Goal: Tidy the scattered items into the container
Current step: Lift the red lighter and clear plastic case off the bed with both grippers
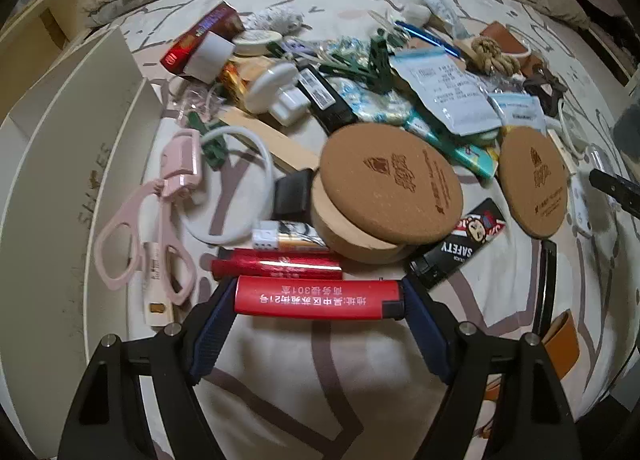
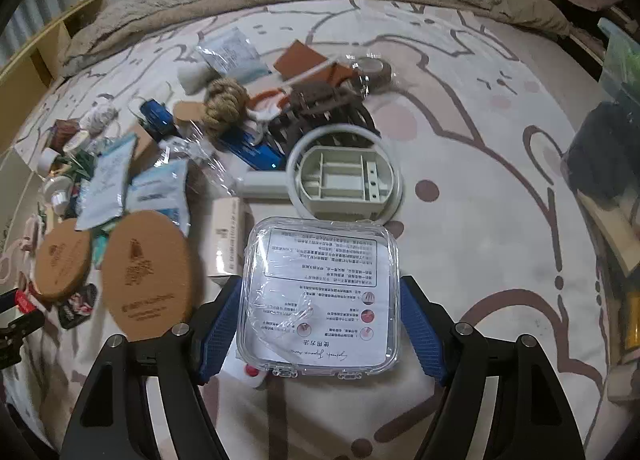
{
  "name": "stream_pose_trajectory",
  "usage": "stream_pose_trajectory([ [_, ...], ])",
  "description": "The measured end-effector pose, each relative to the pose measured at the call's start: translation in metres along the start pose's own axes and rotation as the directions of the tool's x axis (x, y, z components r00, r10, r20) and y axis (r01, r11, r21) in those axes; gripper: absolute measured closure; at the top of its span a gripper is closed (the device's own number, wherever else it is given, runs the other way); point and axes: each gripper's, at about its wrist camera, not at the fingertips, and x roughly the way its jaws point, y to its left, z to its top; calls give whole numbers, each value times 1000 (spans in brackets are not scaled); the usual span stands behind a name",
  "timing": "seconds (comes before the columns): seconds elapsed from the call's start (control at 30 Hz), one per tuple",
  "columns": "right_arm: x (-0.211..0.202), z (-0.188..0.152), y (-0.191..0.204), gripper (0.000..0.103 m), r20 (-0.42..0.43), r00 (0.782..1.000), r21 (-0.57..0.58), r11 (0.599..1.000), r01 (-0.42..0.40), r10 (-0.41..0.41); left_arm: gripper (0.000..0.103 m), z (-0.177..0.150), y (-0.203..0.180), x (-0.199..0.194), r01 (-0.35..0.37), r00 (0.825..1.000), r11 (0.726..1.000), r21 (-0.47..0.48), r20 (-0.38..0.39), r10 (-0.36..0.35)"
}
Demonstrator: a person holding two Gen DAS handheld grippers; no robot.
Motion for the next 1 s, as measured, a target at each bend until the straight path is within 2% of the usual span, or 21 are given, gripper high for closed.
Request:
stream_pose_trajectory([
  [0.37, -30, 2, 15, 26, 55, 998, -30, 999, -33, 34, 22, 3, 12, -11, -19, 998, 1000, -7, 67, 20],
  [0.6, -53, 4, 29, 26, 101, 992, -58, 996, -69, 74, 22, 7, 15, -26, -5, 994, 1000, -16, 110, 6],
  [1.0, -91, 5, 63, 26, 167, 979, -135, 986, -97, 119, 22, 15, 30, -56, 8, 979, 999, -51, 204, 2],
])
